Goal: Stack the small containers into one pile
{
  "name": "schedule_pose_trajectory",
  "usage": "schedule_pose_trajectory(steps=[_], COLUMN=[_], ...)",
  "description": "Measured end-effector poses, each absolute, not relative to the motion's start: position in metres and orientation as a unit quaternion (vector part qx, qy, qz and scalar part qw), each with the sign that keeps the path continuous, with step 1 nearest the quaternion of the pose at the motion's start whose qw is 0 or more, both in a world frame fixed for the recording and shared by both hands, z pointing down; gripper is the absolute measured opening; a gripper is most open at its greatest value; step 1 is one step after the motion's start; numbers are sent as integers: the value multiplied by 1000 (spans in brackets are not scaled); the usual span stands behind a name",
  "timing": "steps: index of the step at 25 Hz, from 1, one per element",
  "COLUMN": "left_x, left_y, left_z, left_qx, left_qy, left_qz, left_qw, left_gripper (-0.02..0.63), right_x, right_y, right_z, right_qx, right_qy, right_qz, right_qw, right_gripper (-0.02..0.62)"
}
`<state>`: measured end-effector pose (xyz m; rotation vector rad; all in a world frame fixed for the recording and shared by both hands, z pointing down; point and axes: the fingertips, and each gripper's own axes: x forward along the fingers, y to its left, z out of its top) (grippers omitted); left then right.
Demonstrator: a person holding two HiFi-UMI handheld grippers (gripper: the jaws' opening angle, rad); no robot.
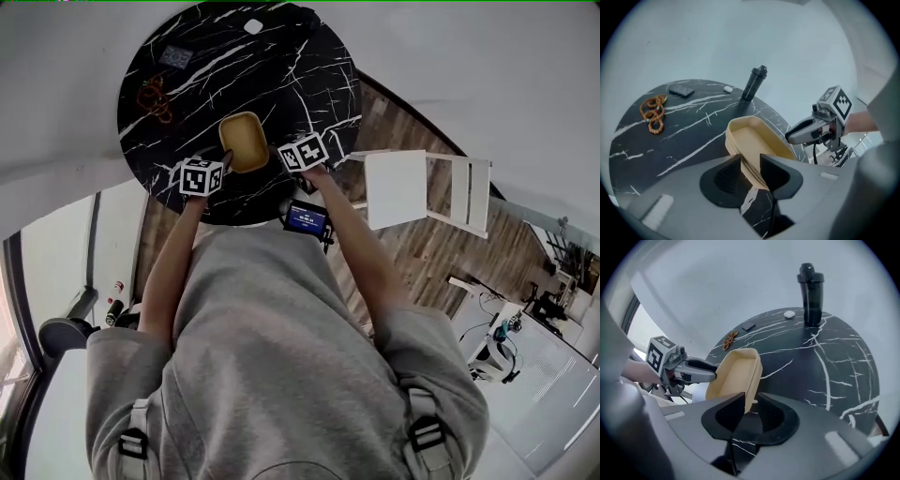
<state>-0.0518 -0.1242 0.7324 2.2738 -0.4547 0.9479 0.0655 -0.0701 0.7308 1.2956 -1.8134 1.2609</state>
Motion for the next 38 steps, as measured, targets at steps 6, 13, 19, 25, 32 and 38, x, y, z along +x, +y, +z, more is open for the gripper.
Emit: schedule_pose_trajectory(steps=[6,13,19,25,32,38], left_x=[-48,-51,-30,-16,4,4], left_y=[-120,-63,-1,34,47,43], left_z=[646,483,376,326,341,358], left_qx=[907,907,878,870,890,891], left_qy=[-252,-399,-471,-476,-436,-439], left_qz=[282,128,62,27,65,88], left_qw=[183,49,-61,-128,-116,-72], left_gripper=[103,27,14,14,14,14], right_x=[107,130,145,138,124,126], right_y=[-58,-13,40,61,63,60], right_z=[635,468,371,345,348,352], right_qx=[527,535,539,545,514,516], right_qy=[-740,-827,-842,-838,-856,-855], right_qz=[377,165,15,-27,-55,-48], right_qw=[180,50,5,-7,20,24], right_gripper=[74,36,12,11,11,11])
